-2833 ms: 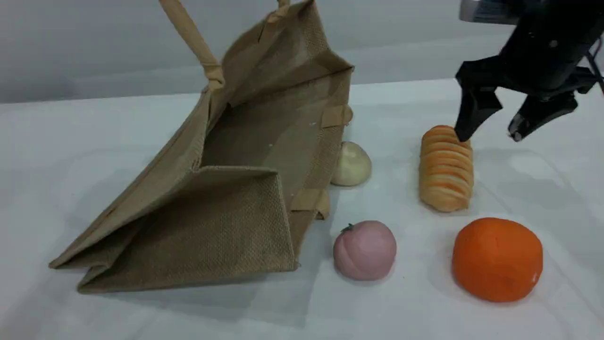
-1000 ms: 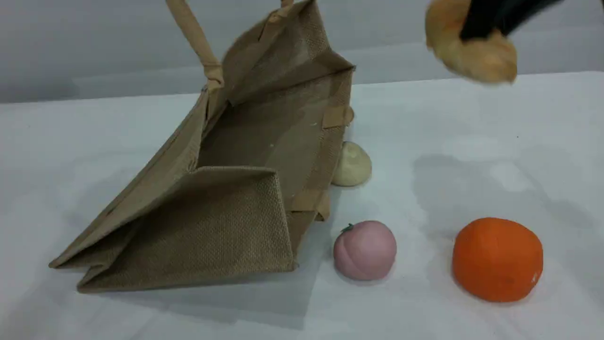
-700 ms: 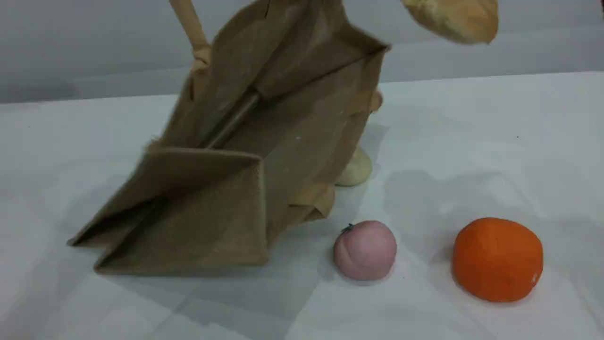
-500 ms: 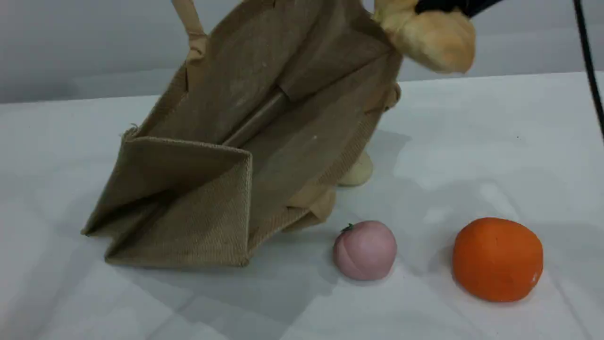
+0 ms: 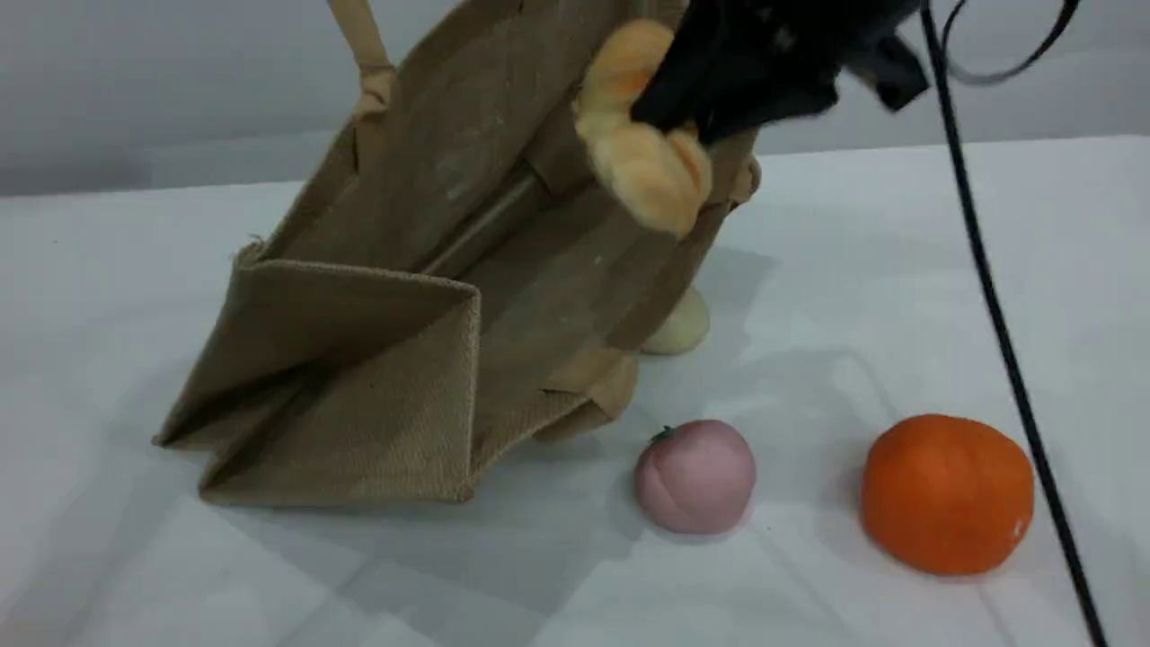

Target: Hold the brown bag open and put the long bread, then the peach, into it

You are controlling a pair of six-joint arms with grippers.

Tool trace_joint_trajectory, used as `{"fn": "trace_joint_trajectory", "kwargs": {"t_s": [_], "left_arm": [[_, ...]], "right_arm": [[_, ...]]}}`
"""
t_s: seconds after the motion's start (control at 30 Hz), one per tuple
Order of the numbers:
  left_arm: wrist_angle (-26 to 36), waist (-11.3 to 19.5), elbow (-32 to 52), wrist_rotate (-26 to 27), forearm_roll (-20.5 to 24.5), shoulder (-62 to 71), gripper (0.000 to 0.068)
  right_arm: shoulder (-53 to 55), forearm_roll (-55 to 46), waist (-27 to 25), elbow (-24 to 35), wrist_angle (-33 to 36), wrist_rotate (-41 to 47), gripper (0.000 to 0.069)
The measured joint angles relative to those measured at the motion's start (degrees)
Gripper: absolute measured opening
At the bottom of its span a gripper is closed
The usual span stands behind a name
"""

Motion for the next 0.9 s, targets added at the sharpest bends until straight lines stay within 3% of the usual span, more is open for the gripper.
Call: {"fn": "trace_joint_trajectory", "kwargs": {"t_s": [0.2, 0.5, 0.73, 0.83, 0.9], "left_arm": [[0.00, 0.00, 0.00, 0.00, 0.00, 0.00, 0.0088], [-0.05, 0.00, 0.00, 0.00, 0.00, 0.05, 0.0088], [-0.11, 0.00, 0.00, -0.04, 0.00, 0.05, 0.0088], [-0.05, 0.00, 0.00, -0.04, 0.00, 0.05, 0.0088], [-0.05, 0.00, 0.00, -0.04, 0.00, 0.05, 0.0088]], "right_arm": [[7.34, 10.53, 0.00, -0.47, -4.17, -8.25, 0.0069], [14.07, 29.16, 0.00, -2.54, -3.93, -24.80, 0.0068], [16.20, 38.05, 0.72, -3.04, -3.84, -34.96, 0.0071], [16.23, 38.96, 0.95, -3.04, -3.52, -38.07, 0.0107], [16.23, 39.40, 0.99, -3.04, -2.13, -39.96, 0.0172]]}}
